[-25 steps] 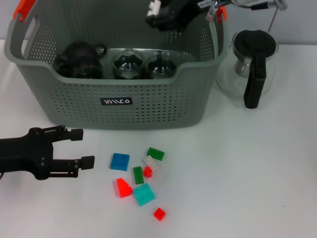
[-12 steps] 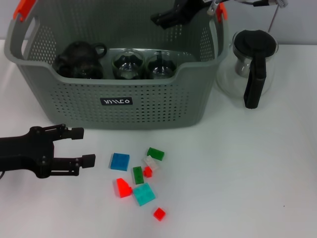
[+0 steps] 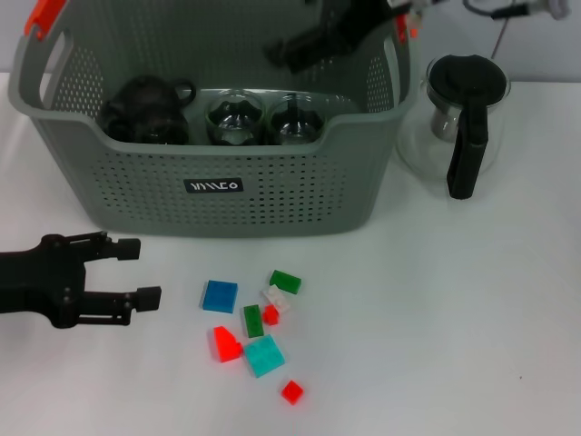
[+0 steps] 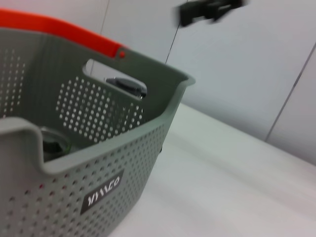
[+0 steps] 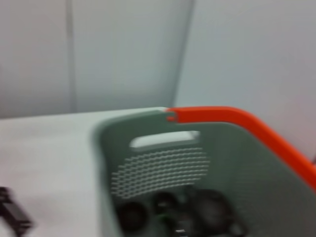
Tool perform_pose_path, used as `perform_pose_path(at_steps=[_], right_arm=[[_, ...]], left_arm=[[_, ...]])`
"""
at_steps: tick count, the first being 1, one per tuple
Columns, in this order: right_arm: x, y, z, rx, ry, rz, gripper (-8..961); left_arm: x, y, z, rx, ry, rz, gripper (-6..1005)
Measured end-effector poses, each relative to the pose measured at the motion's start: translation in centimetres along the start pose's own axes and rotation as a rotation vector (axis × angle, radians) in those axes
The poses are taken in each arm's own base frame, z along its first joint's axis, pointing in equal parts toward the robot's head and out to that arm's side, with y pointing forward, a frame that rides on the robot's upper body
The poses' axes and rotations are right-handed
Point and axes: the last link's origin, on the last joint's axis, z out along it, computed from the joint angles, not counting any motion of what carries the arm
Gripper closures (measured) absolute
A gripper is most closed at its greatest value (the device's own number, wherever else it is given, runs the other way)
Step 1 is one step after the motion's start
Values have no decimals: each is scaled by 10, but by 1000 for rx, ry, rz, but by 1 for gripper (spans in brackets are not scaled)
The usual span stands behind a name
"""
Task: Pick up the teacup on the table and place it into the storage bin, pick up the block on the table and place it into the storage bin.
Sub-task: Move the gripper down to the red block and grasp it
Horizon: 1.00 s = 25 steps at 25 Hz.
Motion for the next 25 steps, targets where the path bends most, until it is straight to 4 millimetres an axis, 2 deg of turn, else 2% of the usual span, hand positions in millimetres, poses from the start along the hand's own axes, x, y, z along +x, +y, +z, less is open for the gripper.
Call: perform_pose_path(at_steps=[5, 12, 18, 25], right_arm=[[8, 25, -14, -124, 89, 133, 46], [28, 44, -15, -228, 249, 254, 53], [47, 63, 1, -285, 398, 250, 54], [58, 80, 29, -349, 505, 234, 54]], left_arm=[[-1, 0, -1, 0, -18, -1, 109], [-1, 0, -1, 0, -25, 2, 109], [-5, -1, -2, 4, -59, -7, 108], [-8, -1, -4, 13, -63, -19, 108]])
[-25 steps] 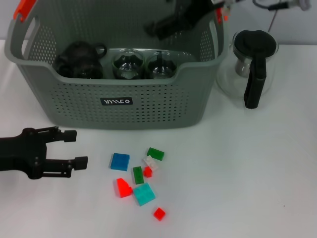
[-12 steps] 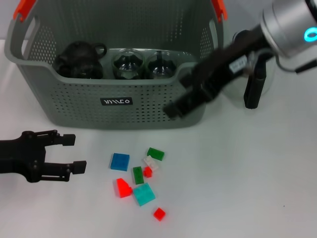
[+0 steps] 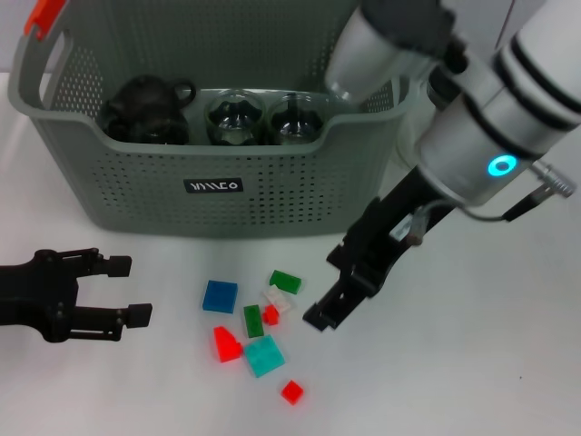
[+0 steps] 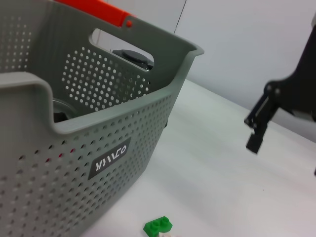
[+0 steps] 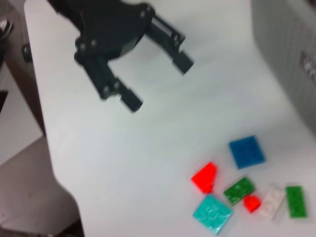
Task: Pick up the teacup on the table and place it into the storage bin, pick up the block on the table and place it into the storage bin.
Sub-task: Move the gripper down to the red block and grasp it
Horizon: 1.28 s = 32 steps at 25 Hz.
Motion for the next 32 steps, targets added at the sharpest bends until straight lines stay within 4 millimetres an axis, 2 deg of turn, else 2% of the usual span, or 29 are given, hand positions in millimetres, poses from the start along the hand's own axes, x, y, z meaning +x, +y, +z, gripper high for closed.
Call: perform_pose_path(at_steps=[8, 20, 32], right_arm=[[-4, 11, 35, -47, 111, 10, 58], [4, 20, 63, -57, 169, 43, 58], [10, 24, 95, -13, 170, -2, 57]], left_arm=[[-3, 0, 0, 7, -4, 5, 108], [-6, 1, 0, 7, -7, 12, 109], [-8, 2, 2, 3, -8, 19, 108]])
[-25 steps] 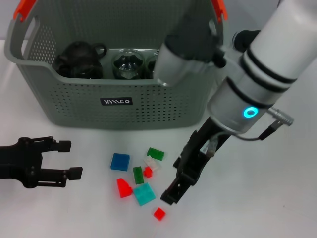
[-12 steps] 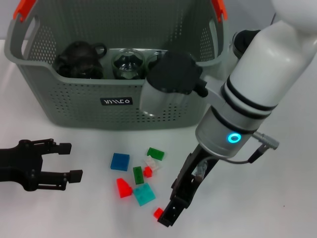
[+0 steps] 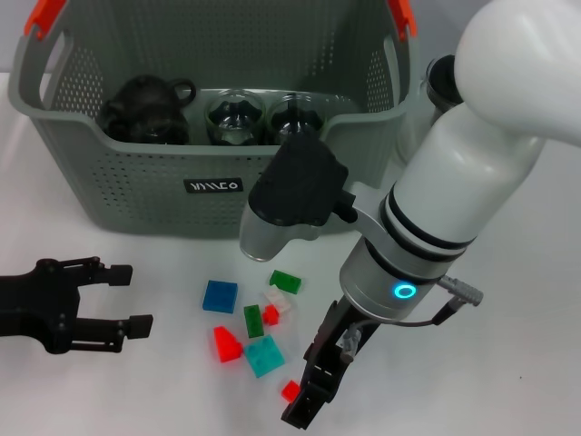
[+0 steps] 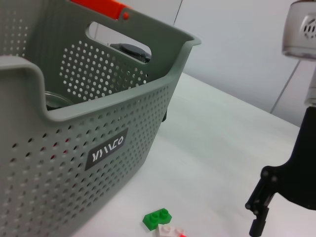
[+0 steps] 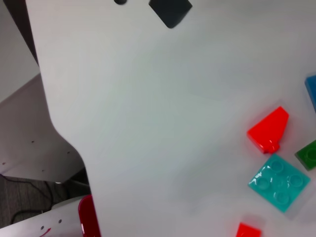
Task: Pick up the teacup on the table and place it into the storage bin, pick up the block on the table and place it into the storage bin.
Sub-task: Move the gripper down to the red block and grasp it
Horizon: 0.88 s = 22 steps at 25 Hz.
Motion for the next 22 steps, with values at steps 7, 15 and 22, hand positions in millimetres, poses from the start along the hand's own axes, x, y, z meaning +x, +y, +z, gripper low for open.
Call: perform_pose_path(at_steps=[7, 15, 22], right_arm=[[0, -3, 12, 33, -14, -5, 163], [-2, -3, 25, 77, -29, -44, 162], [-2, -3, 29, 88, -28, -64, 161]], left_arm=[[-3, -1, 3, 2, 3, -5, 109], [-3, -1, 6, -2, 8, -3, 108], [-3, -2, 6, 4, 8, -4, 109]])
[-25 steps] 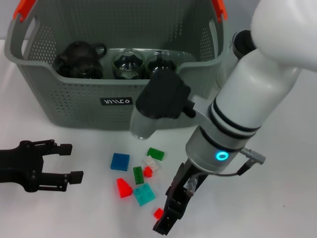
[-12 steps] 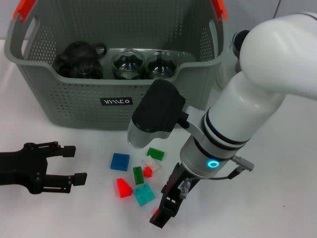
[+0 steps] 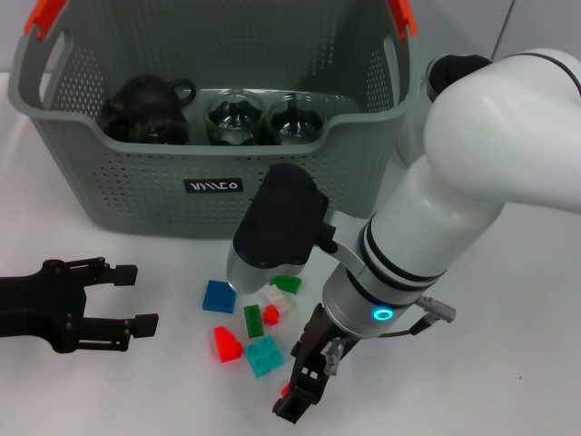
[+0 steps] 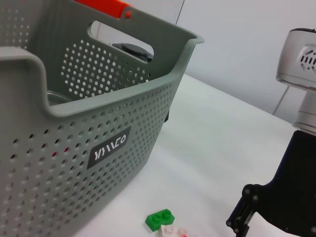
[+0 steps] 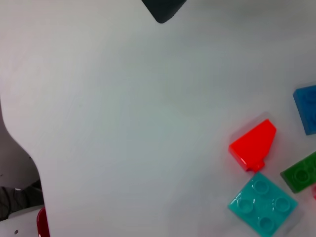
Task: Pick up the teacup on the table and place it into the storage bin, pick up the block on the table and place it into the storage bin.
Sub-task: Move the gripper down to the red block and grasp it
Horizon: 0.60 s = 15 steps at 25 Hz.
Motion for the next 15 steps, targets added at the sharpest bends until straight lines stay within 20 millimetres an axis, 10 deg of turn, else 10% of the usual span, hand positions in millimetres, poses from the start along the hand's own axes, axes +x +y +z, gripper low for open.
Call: perform_pose_path(at_steps=[15], right_arm=[[1, 6, 4, -2, 25, -49, 317]], left_arm=[[0, 0, 1, -2, -1, 3, 109]])
